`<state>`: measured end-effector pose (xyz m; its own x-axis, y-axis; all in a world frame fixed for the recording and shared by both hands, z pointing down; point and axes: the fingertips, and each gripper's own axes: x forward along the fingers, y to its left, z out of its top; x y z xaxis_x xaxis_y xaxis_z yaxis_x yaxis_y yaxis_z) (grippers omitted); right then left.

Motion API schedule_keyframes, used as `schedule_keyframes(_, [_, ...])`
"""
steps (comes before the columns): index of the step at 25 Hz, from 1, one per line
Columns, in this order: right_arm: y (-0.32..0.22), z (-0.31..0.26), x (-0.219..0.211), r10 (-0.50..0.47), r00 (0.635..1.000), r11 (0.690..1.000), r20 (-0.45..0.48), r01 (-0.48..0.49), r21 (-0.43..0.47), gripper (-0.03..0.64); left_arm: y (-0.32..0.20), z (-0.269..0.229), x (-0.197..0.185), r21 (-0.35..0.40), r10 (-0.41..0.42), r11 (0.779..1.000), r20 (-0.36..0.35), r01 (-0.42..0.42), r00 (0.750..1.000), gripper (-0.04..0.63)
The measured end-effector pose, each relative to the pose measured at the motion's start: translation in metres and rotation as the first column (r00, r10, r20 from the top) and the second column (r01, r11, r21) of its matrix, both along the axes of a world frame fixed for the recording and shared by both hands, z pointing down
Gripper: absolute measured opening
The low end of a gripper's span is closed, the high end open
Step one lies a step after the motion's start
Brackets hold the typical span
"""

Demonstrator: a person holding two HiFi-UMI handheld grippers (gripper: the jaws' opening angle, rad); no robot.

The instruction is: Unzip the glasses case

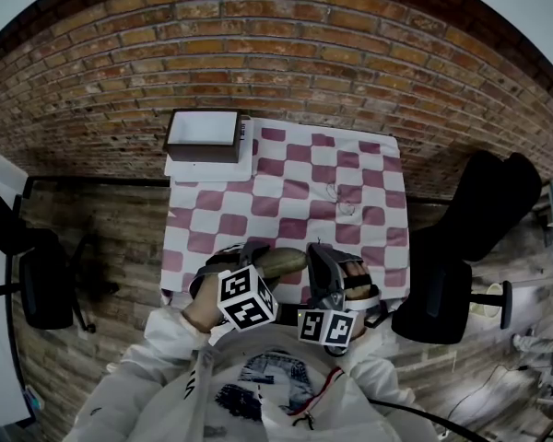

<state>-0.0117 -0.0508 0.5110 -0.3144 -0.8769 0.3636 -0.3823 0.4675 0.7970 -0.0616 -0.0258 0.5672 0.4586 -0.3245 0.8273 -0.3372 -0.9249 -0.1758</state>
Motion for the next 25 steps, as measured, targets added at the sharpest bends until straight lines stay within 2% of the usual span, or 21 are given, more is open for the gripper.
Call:
schedule_keyframes(10, [0.001, 0.008, -0.001, -0.017, 0.994, 0.999, -0.11, 0.02, 0.026, 0.017, -0.002, 0.009, 0.002, -0.025, -0.011, 1.0, 0.047, 0.013, 0.999, 0.29])
schedule_keyframes(25, [-0.002, 0.011, -0.006, -0.022, 0.991, 0.999, -0.135, 0.026, 0.033, 0.017, -0.008, 0.016, 0.001, -0.026, -0.016, 1.0, 0.089, 0.018, 0.996, 0.29])
